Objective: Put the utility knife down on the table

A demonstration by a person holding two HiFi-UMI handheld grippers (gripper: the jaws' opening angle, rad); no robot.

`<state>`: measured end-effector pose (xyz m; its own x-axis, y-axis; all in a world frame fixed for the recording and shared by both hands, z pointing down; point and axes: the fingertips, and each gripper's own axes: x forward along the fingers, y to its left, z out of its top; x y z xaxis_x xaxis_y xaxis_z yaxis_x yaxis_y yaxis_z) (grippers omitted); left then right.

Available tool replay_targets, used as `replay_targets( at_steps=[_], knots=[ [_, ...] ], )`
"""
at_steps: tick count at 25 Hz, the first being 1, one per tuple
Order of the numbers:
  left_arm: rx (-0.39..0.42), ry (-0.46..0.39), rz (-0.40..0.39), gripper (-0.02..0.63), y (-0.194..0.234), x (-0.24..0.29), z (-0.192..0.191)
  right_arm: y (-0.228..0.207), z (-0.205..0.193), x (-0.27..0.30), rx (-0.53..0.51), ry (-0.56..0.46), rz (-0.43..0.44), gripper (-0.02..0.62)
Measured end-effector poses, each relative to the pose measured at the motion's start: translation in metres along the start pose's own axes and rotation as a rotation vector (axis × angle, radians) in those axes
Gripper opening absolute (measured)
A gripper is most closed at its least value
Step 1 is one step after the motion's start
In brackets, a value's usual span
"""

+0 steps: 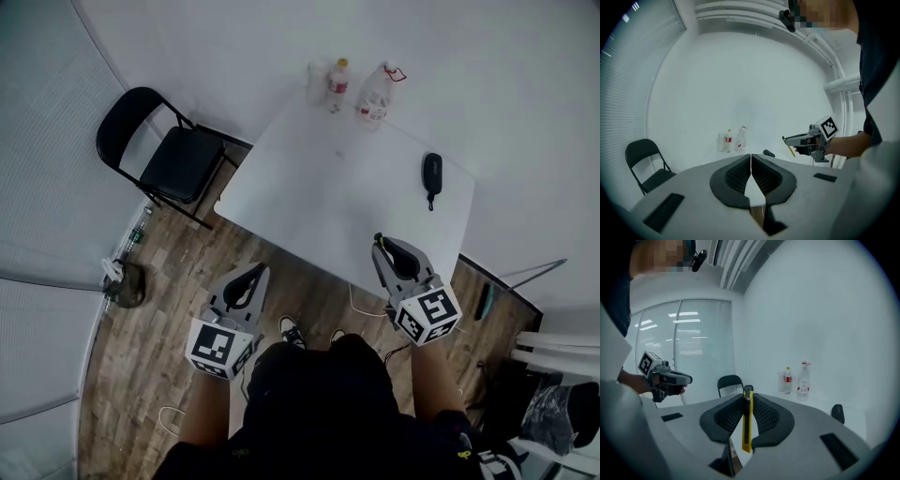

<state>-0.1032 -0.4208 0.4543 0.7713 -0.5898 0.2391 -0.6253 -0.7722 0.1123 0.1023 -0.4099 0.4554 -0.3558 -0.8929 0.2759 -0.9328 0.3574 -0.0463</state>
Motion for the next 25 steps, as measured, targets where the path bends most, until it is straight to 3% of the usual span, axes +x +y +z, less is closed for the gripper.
replay_targets(
  at_steps=[7,13,17,25],
  knots=[
    [-0.035,0.029,0.01,0.023,0.015,0.018,-0.01,-0.036,-0.079,0.082,0.005,0.238,0.015,0.075],
    [-0.046,0.045,0.027,0.023,0.017,0.027,-0.014,-0.046,-0.171,0.142,-0.158,0.486,0.104,0.075],
    [-0.065,0.069,0.055,0.023,0.016,0.029,-0.026,-0.05,-0.222,0.159,-0.155,0.625,0.133,0.075],
    [-0.112,0.085,0.118,0.023,0.02,0.021,-0.041,-0.05,-0.262,0.169,-0.154,0.757,0.147,0.075]
  ],
)
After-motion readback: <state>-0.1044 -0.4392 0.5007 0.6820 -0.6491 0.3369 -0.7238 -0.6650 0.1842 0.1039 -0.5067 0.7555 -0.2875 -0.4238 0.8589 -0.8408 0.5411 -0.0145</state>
